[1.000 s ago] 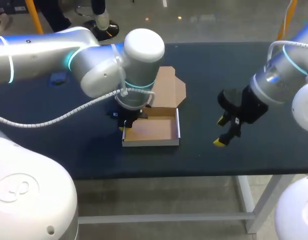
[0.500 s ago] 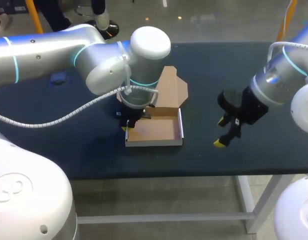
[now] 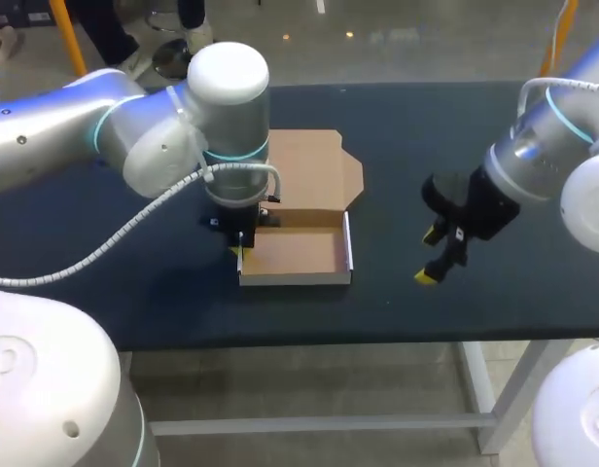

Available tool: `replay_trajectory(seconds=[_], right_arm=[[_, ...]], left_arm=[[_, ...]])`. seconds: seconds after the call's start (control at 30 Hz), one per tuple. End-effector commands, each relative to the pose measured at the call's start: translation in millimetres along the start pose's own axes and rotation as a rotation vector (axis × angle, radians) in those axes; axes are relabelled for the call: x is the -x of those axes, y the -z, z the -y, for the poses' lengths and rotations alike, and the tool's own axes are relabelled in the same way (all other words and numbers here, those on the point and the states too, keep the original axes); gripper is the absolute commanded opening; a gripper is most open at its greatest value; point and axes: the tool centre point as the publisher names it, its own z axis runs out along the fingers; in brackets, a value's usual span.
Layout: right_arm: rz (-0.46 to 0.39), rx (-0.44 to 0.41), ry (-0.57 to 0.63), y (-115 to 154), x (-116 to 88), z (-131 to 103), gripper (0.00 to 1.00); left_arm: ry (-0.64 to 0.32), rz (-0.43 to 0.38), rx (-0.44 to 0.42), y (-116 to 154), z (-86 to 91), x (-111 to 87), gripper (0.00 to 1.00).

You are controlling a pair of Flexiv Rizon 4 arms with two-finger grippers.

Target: Assemble the packaging by folding the flat box into shape, placing the metal phone stand inside, and closing the box properly

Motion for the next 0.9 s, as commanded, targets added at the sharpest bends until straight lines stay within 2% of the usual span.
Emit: replay_trajectory(seconds=[0.03, 0.17, 0.3, 0.53, 0.73, 0.9], right_arm=[[-0.010, -0.002, -0.001, 0, 2, -1, 1.00], [-0.012, -0.004, -0.004, -1, 3, -2, 1.00], [-0.012, -0.007, -0.009, -1, 3, -2, 1.00], [-0.011, -0.005, -0.013, -1, 4, -2, 1.00], [-0.003, -0.001, -0.024, 2, 5, 0, 1.00], [0.001, 0.003, -0.037, 4, 7, 2, 1.00]], left_arm=[[-0.001, -0.046, -0.009, -1, -3.9, 3.9, 0.25], [-0.005, -0.082, -0.019, 1, -4.3, 2.7, 0.40], [-0.008, -0.112, -0.033, 5, -4.7, 2.0, 0.50], [-0.017, -0.219, -0.067, 21, -7.2, 3.6, 1.00], [-0.052, -0.332, -0.107, 44, -15.1, 8.6, 1.00], [-0.093, -0.384, -0.130, 64, -23.8, 13.7, 1.00]])
